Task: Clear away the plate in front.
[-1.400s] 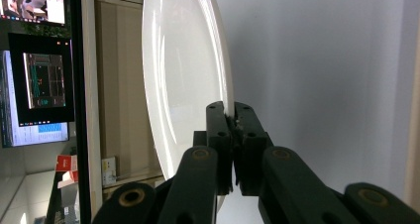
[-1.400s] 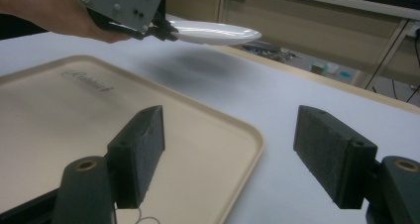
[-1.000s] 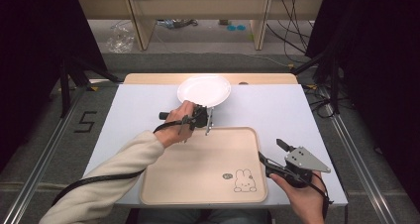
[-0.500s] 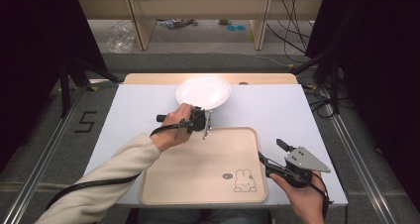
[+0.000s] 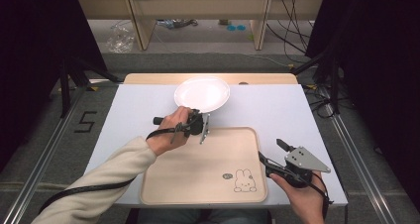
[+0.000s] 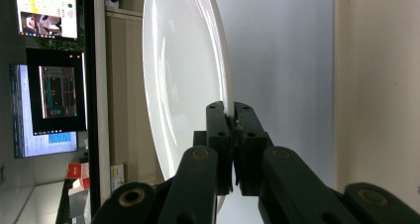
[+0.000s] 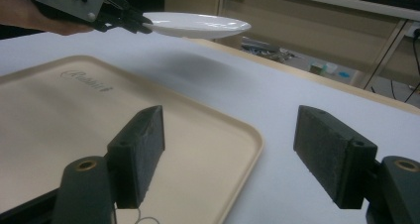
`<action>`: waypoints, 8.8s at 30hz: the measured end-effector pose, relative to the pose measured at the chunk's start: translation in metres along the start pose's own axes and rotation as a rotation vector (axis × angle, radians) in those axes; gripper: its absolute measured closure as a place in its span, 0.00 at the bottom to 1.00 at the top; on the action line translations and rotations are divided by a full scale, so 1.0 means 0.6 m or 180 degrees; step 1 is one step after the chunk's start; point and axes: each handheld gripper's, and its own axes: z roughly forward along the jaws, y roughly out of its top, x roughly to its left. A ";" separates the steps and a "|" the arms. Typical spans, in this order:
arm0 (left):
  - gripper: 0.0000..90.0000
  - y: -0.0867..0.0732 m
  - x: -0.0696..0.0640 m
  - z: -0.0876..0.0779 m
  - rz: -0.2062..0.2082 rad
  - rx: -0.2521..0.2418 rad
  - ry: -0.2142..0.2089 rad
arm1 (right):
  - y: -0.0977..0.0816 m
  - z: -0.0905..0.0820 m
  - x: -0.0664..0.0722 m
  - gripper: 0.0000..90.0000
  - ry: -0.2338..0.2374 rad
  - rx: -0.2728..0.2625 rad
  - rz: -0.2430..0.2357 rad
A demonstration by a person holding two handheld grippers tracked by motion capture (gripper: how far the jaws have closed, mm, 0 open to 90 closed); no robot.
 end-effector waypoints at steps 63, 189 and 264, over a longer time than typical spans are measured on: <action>0.97 -0.018 -0.035 -0.106 0.0080 -0.0097 0.0072 | 0.001 -0.001 -0.002 0.32 -0.0058 -0.0028 -0.0068; 0.97 0.016 -0.141 -0.237 0.0315 -0.0524 -0.0255 | 0.001 0.006 -0.005 0.32 -0.0033 0.0053 0.0003; 0.24 -0.071 -0.116 -0.196 -0.2226 -0.1455 -0.1666 | -0.003 0.009 -0.006 0.28 0.0118 0.0047 -0.0015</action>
